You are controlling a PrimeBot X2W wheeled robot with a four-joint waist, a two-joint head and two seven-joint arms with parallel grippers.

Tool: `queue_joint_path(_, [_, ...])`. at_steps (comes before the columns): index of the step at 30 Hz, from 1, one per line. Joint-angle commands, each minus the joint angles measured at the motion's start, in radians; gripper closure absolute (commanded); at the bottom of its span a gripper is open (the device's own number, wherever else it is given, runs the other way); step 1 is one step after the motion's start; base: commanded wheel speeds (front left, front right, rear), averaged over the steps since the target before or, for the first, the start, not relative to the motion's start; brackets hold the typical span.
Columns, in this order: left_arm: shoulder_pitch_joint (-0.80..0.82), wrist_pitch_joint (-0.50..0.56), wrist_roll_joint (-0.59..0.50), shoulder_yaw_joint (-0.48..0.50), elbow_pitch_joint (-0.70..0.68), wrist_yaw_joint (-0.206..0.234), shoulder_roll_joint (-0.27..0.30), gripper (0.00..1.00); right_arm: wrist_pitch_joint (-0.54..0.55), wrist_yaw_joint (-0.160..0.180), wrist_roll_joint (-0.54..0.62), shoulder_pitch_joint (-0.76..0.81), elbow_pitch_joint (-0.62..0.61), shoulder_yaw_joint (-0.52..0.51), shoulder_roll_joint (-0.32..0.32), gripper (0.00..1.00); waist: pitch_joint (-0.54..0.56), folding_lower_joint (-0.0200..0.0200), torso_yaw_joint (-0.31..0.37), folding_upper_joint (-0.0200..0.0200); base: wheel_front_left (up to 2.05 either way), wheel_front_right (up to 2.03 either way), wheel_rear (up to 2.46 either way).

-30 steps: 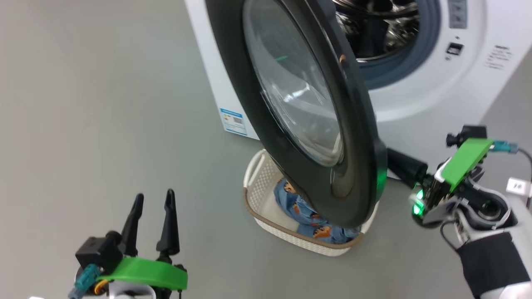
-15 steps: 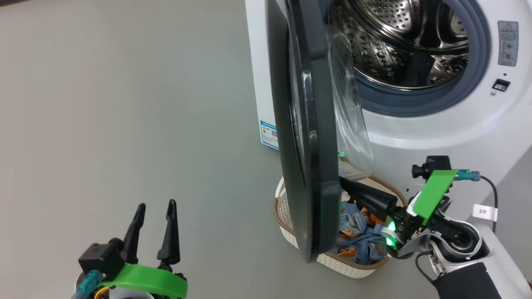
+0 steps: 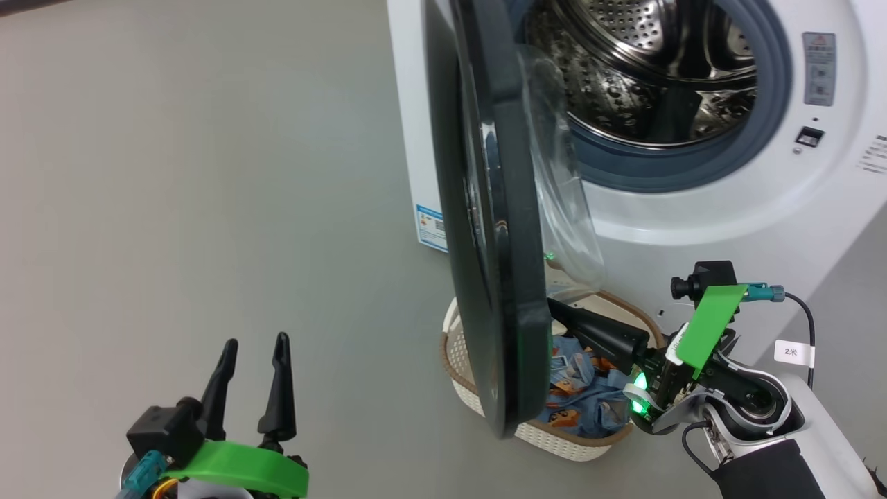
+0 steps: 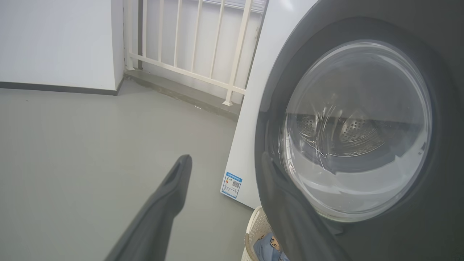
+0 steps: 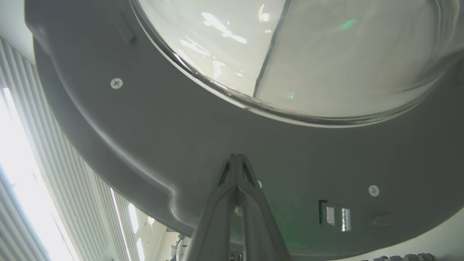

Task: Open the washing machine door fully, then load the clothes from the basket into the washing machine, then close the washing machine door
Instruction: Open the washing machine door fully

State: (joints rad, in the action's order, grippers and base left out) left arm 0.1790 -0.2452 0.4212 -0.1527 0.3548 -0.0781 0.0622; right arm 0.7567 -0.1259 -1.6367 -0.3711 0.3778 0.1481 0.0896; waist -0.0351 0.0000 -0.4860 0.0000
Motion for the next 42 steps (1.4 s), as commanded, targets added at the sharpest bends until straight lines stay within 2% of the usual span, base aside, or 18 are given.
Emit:
queue_joint_path(1, [0.005,-0.001,0.001,0.028,-0.029,0.003,0.017,0.0,0.004,-0.005,-0.003,-0.009,-0.034,0.011,-0.008,1.0,0.002,0.0,0.024,0.0,0.0,0.0,0.0])
queue_joint_path(6, [0.003,-0.004,0.005,0.024,-0.026,0.002,0.016,0.0,-0.007,-0.005,0.004,-0.006,-0.05,0.003,-0.004,1.0,0.007,0.0,0.076,0.0,0.0,0.0,0.0])
queue_joint_path(7, [0.003,-0.004,0.006,0.023,-0.026,0.003,0.016,0.0,-0.011,-0.005,0.006,-0.005,-0.053,0.001,-0.003,0.94,0.008,0.0,0.088,0.0,0.0,0.0,0.0])
queue_joint_path(8, [0.003,-0.004,0.006,0.023,-0.026,0.003,0.016,0.0,-0.011,-0.005,0.006,-0.005,-0.053,0.001,-0.003,0.94,0.008,0.0,0.088,0.0,0.0,0.0,0.0])
queue_joint_path(9, [0.003,-0.005,0.006,0.023,-0.026,0.004,0.015,0.0,-0.014,-0.005,0.009,-0.004,-0.057,-0.001,-0.002,0.74,0.01,0.0,0.099,0.0,0.0,0.0,0.0])
queue_joint_path(10, [0.002,-0.006,0.005,0.024,-0.026,0.004,0.016,0.0,-0.018,-0.005,0.012,-0.003,-0.061,-0.003,-0.001,0.6,0.012,0.0,0.111,0.0,0.0,0.0,0.0])
queue_joint_path(11, [0.002,-0.006,0.005,0.025,-0.027,0.005,0.016,0.0,-0.022,-0.005,0.015,-0.001,-0.066,-0.004,0.0,0.51,0.014,0.0,0.123,0.0,0.0,0.0,0.0])
queue_joint_path(12, [0.001,-0.007,0.006,0.026,-0.027,0.005,0.018,0.0,-0.027,-0.005,0.019,-0.001,-0.071,-0.007,0.002,0.19,0.015,0.0,0.136,0.0,0.0,0.0,0.0])
queue_joint_path(13, [0.0,-0.008,0.007,0.027,-0.027,0.005,0.019,0.0,-0.032,-0.005,0.023,0.0,-0.076,-0.009,0.005,0.0,0.015,0.0,0.148,0.0,0.0,0.0,0.0])
queue_joint_path(18, [-0.004,-0.01,0.01,0.033,-0.026,0.005,0.027,0.0,-0.074,-0.005,0.067,0.006,-0.11,-0.015,0.018,0.0,0.026,0.0,0.21,0.0,0.0,0.0,0.0])
queue_joint_path(25, [-0.013,-0.012,0.013,0.039,-0.036,0.004,0.031,0.0,-0.225,-0.005,0.221,0.035,-0.205,0.002,0.038,0.0,0.037,0.0,0.292,0.0,0.0,0.0,0.0])
queue_joint_path(34, [-0.025,-0.014,0.01,0.043,-0.047,0.011,0.038,0.0,-0.517,-0.005,0.453,0.091,-0.332,0.061,0.123,0.0,0.041,0.0,0.377,0.0,0.0,0.0,0.0])
queue_joint_path(42, [-0.039,-0.015,0.011,0.054,-0.066,0.023,0.045,0.0,-0.739,-0.005,0.63,0.139,-0.311,0.133,0.216,0.0,0.044,0.0,0.424,0.0,0.0,0.0,0.0])
